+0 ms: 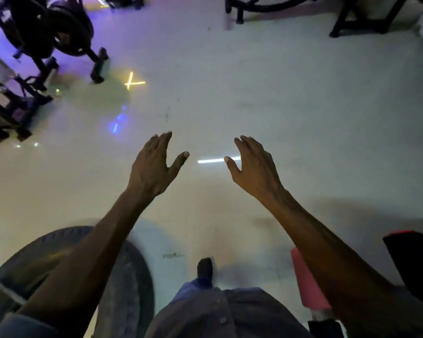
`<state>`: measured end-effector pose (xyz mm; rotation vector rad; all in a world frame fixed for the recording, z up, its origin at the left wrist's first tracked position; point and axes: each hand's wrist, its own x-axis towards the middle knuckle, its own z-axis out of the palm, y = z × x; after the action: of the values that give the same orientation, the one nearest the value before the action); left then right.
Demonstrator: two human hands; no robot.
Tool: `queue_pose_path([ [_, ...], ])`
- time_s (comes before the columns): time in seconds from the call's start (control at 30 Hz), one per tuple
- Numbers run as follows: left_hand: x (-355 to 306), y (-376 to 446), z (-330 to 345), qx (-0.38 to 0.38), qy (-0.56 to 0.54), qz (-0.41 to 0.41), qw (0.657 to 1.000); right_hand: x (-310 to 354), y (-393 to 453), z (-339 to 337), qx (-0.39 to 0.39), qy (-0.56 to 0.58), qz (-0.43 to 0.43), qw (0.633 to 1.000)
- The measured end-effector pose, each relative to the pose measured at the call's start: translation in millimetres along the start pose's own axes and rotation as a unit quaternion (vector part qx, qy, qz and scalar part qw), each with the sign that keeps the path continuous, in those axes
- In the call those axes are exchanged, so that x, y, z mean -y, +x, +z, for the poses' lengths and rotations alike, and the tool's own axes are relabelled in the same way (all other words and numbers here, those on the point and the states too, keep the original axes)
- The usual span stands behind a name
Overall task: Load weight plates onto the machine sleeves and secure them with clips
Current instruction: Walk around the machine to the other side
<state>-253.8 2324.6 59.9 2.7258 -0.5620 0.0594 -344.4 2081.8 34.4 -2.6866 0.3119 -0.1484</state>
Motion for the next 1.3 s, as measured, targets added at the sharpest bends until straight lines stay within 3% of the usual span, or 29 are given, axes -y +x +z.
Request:
queue_pose_path([
  [0.23,-34.3,225.3,16.3,0.048,0.002,0.139,0.989,-41.6,156.3,-21.3,-0.069,0.01,0.113,0.991],
  [0.53,-154.8,500.3,79.7,0.066,0.008,0.288,0.955,-178.3,348.1,-72.3,-0.147,-0.008,0.229,0.962],
  [1.03,-477.9,836.0,203.7,0.106,-0.063,0.484,0.866,-442.5,563.1,-241.4,-0.27,-0.062,0.399,0.874],
  [1.3,-699.1,948.2,271.8,0.147,-0.103,0.598,0.781,-592.7,618.6,-335.1,-0.338,-0.096,0.495,0.795],
])
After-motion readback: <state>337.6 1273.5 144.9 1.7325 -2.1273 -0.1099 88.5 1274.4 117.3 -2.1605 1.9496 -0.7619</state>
